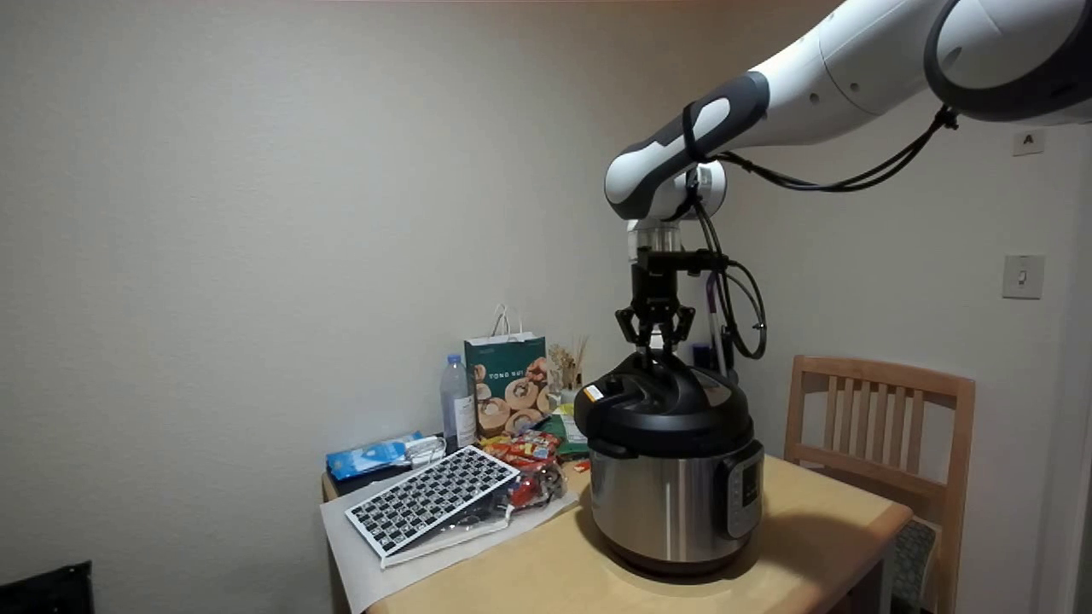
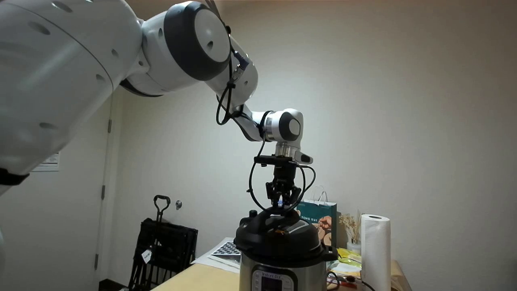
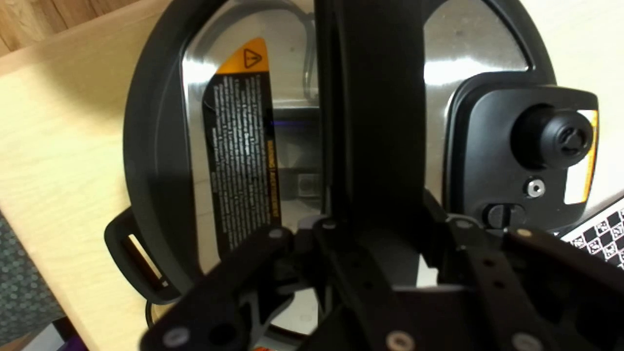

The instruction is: Take the lid off of the rice cooker

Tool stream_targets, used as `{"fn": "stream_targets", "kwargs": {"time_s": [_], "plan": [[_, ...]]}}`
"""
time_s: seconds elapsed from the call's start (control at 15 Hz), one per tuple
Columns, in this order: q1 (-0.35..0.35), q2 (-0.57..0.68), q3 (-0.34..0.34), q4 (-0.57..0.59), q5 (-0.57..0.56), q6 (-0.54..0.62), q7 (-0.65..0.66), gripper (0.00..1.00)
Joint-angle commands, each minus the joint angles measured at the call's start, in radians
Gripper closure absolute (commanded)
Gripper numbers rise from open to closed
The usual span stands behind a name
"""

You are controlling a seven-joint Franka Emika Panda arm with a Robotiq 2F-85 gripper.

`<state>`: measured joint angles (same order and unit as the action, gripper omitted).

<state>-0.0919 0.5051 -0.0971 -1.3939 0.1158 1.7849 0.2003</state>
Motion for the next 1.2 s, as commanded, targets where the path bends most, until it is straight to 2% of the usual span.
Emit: {"fn": "stream_targets", "kwargs": {"time_s": [0.0,0.07,0.13,0.2,0.33,0.4,0.47,0.87,0.93,1.0,1.07,1.13], "plan": [[-0.006,-0.058,0.006,-0.036,0.019,0.005,0.015,0.89],[-0.004,-0.055,0.005,-0.035,0.014,0.005,0.017,0.89],[0.000,-0.048,0.003,-0.031,-0.001,-0.004,0.014,0.66],[-0.003,0.001,0.004,0.003,-0.003,-0.003,0.003,0.64],[-0.003,0.001,0.004,0.003,-0.004,-0.003,0.003,0.64],[-0.003,0.001,0.004,0.003,-0.004,-0.003,0.003,0.39],[-0.002,0.001,0.005,0.000,-0.007,0.005,-0.004,0.38],[0.000,0.002,0.024,-0.001,0.014,0.001,-0.012,0.02],[-0.001,0.003,0.028,-0.001,0.018,0.000,-0.016,0.01],[-0.001,0.005,0.032,0.001,0.020,0.000,-0.019,0.09],[-0.004,0.006,0.036,0.002,0.025,-0.003,-0.024,0.34],[-0.007,0.008,0.040,0.003,0.032,-0.004,-0.027,0.33]]}}
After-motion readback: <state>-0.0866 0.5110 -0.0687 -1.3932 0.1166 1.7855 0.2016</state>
